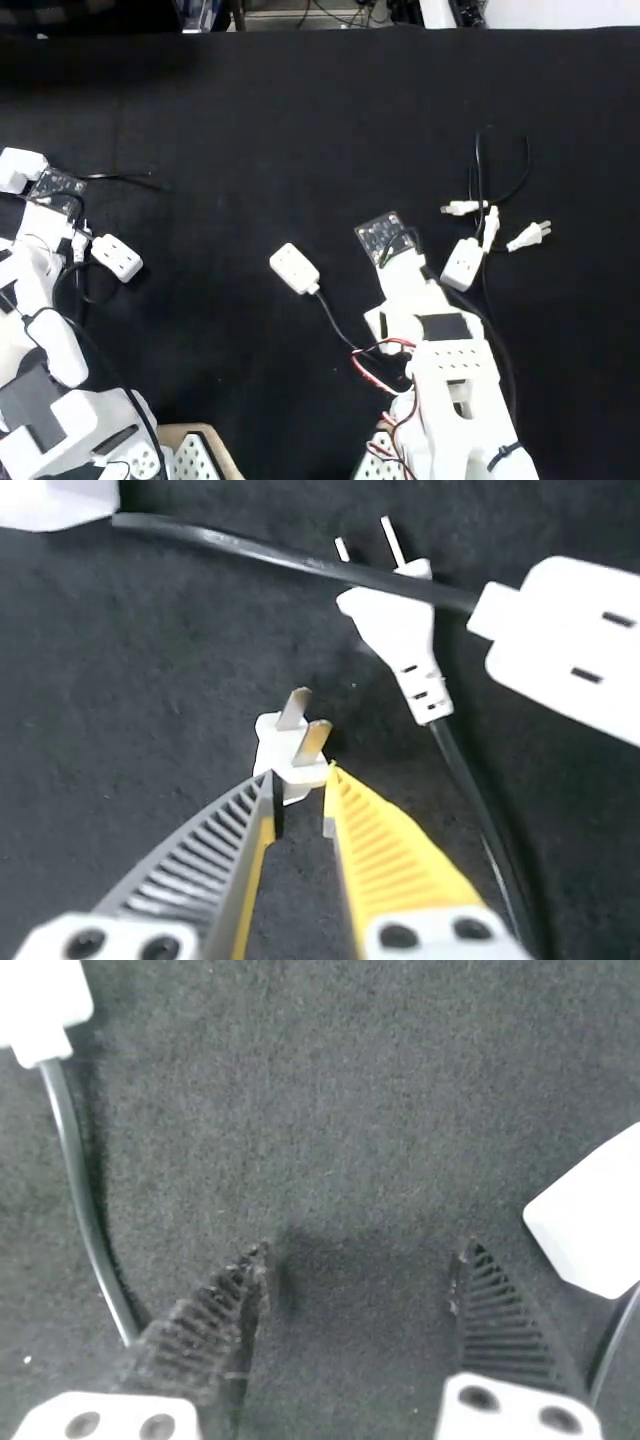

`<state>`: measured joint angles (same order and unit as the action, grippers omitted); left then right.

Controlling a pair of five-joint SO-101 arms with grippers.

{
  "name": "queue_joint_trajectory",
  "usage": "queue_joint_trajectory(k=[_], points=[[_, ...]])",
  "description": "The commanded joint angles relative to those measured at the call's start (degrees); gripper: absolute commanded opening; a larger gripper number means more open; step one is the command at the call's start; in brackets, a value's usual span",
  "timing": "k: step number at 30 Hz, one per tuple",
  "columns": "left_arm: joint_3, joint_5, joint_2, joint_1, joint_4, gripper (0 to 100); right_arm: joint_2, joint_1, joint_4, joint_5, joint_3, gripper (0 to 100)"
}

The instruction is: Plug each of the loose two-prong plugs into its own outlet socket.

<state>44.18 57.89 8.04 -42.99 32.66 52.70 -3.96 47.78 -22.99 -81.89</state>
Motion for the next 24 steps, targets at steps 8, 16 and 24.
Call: queue_joint_trajectory(k=[8,16,24], points=[[-5.05,6.33,-6.15,-1.01,-1.14,4,0.75,-0.79,-0.70,0.53,0.13,27.6],[-10.24,6.33,-10.11,-1.27,-1.05,23,0.75,-0.79,-0.70,0.53,0.13,27.6],[-11.91,10.02,-10.73,-1.80,-1.32,23,0.75,-0.79,-0.70,0.53,0.13,27.6]])
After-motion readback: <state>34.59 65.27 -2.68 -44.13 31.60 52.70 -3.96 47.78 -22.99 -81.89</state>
